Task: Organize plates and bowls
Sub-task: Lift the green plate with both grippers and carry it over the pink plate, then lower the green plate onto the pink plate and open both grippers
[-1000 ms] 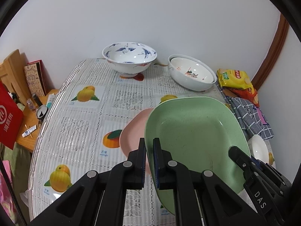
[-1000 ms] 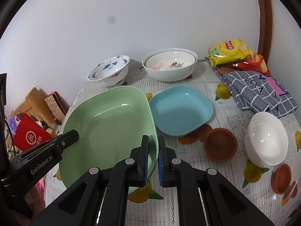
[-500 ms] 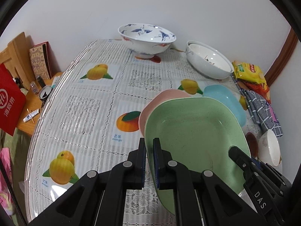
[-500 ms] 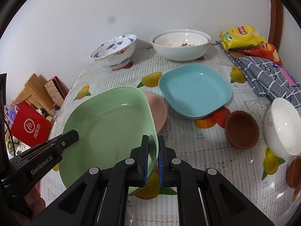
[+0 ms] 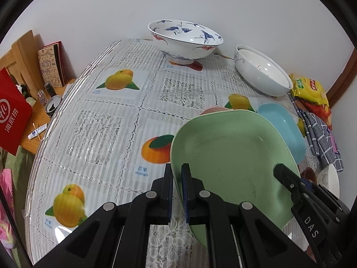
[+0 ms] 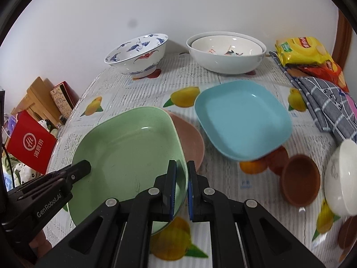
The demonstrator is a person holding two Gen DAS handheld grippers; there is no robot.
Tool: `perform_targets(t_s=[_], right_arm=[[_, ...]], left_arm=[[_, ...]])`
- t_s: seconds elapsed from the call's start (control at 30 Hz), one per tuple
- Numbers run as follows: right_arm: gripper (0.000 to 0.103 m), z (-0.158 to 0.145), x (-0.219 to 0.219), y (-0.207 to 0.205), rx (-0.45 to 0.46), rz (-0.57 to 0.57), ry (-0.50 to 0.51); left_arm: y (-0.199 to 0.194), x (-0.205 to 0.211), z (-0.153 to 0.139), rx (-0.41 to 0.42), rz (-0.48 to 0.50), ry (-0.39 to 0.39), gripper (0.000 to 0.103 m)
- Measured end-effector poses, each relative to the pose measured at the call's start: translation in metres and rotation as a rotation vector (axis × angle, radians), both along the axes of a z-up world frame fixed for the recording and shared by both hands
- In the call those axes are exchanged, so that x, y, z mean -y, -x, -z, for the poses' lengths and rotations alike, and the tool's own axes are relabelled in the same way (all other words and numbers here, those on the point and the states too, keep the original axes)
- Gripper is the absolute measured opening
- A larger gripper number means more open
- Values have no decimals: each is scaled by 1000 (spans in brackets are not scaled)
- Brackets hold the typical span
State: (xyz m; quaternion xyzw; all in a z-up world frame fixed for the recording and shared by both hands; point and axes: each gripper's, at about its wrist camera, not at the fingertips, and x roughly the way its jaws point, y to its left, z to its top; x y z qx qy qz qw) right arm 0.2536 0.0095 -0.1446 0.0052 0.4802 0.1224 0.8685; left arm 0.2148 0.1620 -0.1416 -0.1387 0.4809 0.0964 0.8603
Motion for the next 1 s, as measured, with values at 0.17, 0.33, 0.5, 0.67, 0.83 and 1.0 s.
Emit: perform_targets(t_s=[0.17,0.33,0.5,0.67,0.83,1.0], right_arm=[[9,8,1,-16,-13,-25,-17],[9,15,5,-27,-30,-40,-31],[9,21,9,-35,-38,-56,-41],[9,25,11,-41,-26,-75,-46],[9,27,11,-47,-16,-94,-49],[11,30,11,-52,-17,-109,-54]], left_arm=[[-9,1,5,-16,-15,-10,9],[-16,3,11,-26,-20,-2,9],[-20,5,14,-26,-24,-1,10],[-25,5,16,-29,-31,12,10],[-27,5,18,-33,-31,20,11],[-28,5,17,-34,-32,20,11]])
